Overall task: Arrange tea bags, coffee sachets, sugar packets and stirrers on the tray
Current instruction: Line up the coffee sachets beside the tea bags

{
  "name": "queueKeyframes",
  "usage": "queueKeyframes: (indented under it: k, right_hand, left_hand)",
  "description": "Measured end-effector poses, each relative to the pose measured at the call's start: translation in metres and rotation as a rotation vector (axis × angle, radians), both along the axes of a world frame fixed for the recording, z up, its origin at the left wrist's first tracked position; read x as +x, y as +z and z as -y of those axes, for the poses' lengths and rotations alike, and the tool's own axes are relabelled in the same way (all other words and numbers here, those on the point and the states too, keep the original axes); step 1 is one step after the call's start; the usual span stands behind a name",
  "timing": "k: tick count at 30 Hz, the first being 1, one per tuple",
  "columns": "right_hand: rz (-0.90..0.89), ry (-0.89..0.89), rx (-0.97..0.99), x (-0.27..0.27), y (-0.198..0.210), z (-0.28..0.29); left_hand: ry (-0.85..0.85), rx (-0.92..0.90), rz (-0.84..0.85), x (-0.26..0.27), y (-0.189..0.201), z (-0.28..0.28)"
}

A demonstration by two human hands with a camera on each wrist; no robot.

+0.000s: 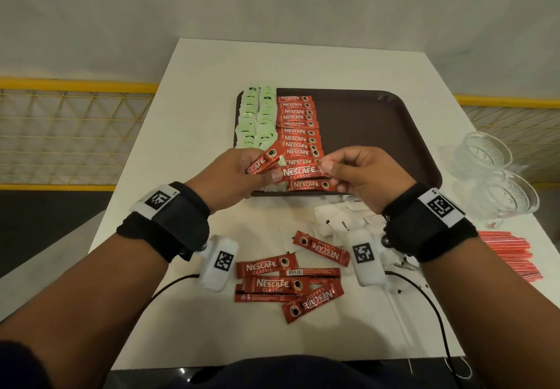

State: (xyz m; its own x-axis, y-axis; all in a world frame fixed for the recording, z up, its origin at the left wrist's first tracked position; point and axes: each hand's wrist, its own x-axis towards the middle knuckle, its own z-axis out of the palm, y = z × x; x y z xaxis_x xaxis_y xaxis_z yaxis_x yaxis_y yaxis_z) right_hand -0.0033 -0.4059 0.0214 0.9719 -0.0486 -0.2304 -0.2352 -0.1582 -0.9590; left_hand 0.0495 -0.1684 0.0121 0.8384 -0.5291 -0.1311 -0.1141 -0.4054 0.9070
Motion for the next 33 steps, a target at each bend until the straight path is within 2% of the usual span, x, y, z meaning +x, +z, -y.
queueKeyframes:
  k: [2,7,12,15,18,25,33]
  right_hand:
    - [-0.032,-0.013,0.067,0.006,-0.001,0.003]
    - [-0.028,-0.043,0.086,0.033,0.011,0.014]
    - [-0.048,-0.207,0.153,0.085,0.016,0.033]
    - [-0.093,-0.247,0.112,0.120,0.013,0.038]
    - [-0.125,-0.250,0.033,0.150,0.010,0.038]
    - [-0.252,-0.250,-0.228,0.223,-0.008,0.039]
    - [-0.434,-0.185,-0.318,0.259,-0.021,0.026]
  left_hand:
    - [0.010,-0.001,-0.024,0.006,0.002,0.001]
    - [0.008,0.031,-0.109,0.033,0.013,0.009]
    - [0.111,-0.035,-0.291,0.067,0.028,0.019]
    - [0.134,-0.030,-0.426,0.088,0.035,0.023]
    - [0.140,-0.009,-0.485,0.111,0.040,0.023]
    - [0.218,-0.018,-0.430,0.159,0.036,0.016]
    - [0.265,-0.036,-0.365,0.182,0.018,0.013]
